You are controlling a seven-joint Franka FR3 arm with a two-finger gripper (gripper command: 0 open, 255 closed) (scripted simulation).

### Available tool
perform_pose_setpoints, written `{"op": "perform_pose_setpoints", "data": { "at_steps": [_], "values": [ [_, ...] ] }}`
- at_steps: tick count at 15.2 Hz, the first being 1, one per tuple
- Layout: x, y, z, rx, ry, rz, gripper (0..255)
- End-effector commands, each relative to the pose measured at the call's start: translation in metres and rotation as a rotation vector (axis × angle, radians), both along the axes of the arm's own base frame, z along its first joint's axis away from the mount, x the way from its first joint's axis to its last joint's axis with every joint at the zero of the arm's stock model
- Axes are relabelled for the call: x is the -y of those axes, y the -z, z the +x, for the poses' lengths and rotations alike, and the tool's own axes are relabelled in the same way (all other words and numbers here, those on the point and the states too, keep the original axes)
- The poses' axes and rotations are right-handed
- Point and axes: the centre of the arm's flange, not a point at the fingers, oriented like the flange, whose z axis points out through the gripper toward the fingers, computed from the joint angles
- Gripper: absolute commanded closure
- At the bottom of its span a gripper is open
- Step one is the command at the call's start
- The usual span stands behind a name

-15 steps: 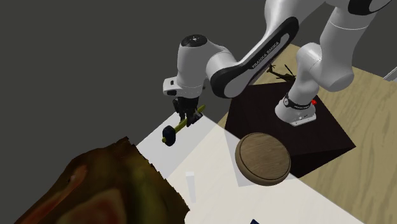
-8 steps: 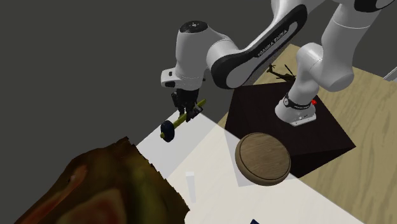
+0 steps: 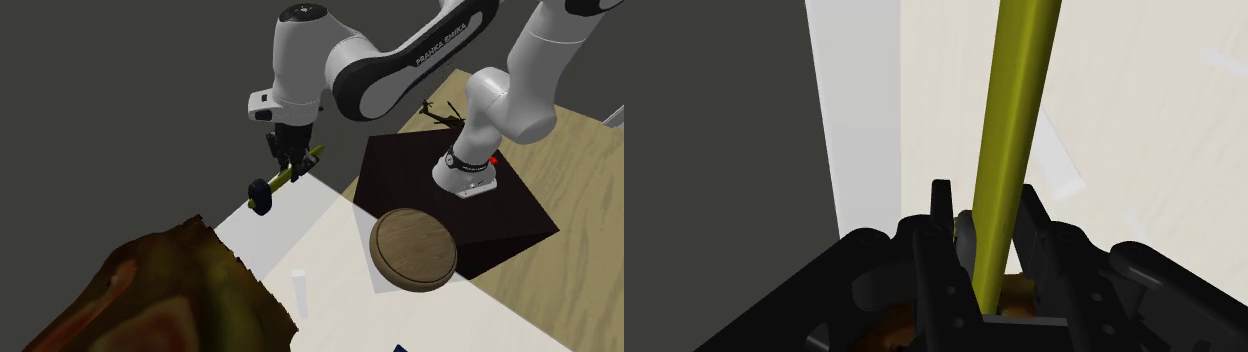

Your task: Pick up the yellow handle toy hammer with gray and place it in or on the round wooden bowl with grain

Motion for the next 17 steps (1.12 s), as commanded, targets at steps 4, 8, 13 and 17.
{"op": "perform_pose_setpoints", "data": {
  "at_steps": [4,8,13,17],
  "values": [
    [0.000,-0.025,-0.001,0.000,0.000,0.000,255],
    [-0.028,-0.023,-0.046,0.000,0.000,0.000,255],
    [-0.064,-0.021,-0.101,0.000,0.000,0.000,255],
    [-0.093,-0.019,-0.146,0.000,0.000,0.000,255]
  ]
}}
